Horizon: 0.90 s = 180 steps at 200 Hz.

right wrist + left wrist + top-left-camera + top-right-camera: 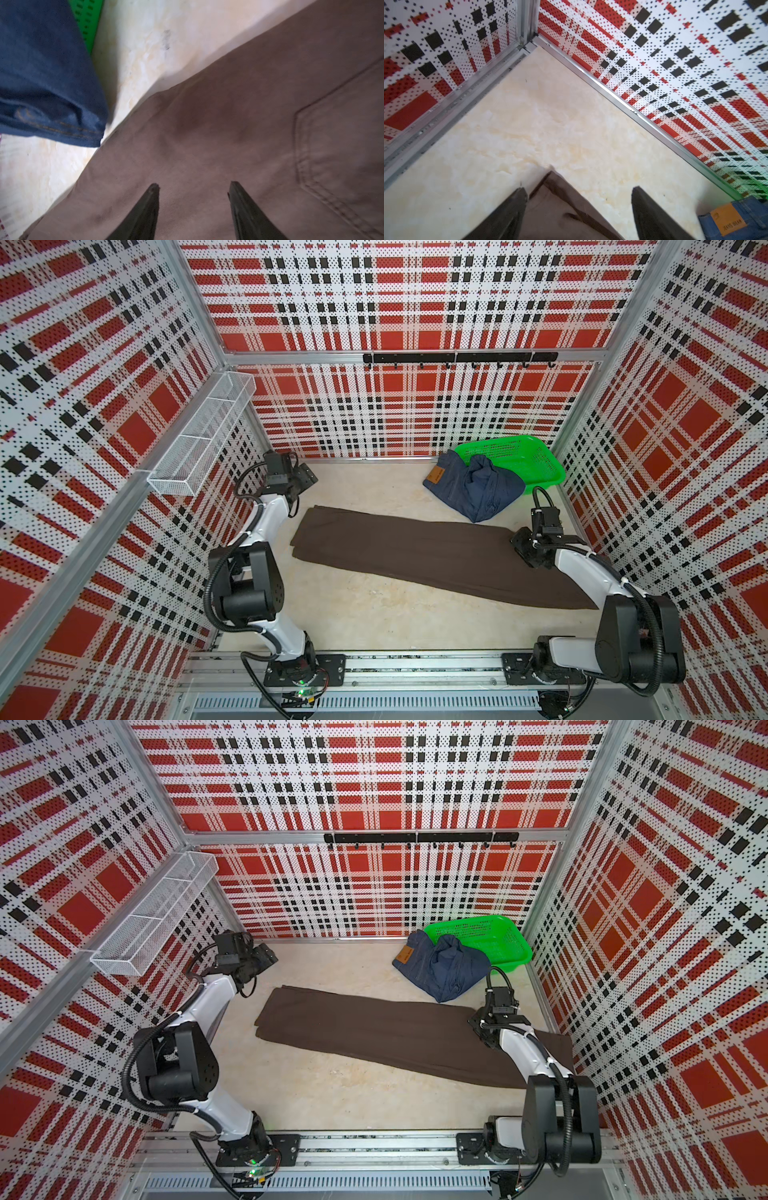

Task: Fold and stack the trousers
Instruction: Fold the trousers at the center of the table.

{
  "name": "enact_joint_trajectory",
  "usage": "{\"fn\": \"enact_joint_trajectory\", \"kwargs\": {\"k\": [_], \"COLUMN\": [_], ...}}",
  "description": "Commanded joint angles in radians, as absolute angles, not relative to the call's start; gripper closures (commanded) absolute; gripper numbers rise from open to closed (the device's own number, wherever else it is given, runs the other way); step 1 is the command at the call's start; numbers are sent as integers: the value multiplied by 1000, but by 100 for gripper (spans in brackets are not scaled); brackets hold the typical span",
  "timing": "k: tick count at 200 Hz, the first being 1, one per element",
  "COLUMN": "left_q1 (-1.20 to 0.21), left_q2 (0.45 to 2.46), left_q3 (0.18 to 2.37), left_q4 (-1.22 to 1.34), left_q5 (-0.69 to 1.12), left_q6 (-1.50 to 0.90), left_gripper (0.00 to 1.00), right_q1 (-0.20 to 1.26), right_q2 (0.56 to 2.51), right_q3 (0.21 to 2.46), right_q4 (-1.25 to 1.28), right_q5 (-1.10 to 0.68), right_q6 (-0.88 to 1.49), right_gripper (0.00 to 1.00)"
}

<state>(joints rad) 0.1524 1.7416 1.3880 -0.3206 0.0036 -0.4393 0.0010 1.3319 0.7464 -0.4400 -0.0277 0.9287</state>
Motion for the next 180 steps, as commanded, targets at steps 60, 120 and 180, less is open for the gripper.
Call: {"fn": "enact_joint_trajectory", "kwargs": {"k": [60, 120, 180], "left_q1": [171, 183, 198], "left_q2": [2030, 2076, 2064], "left_q3": [1578, 1549, 1526], "left_q4": [-668, -753, -774], "left_q5": [18, -103, -82], "left_q6": [-237, -245, -209], "left_gripper": [22, 26, 23], "right_q1": [90, 97, 101], "right_q2": [1373, 1389, 1401], "right_q3": [701, 702, 721], "right_q4": [-360, -360, -364], "right_q5": [-67, -83, -87], "right_q6": [931, 935, 932], "right_gripper": [43, 43, 43]}}
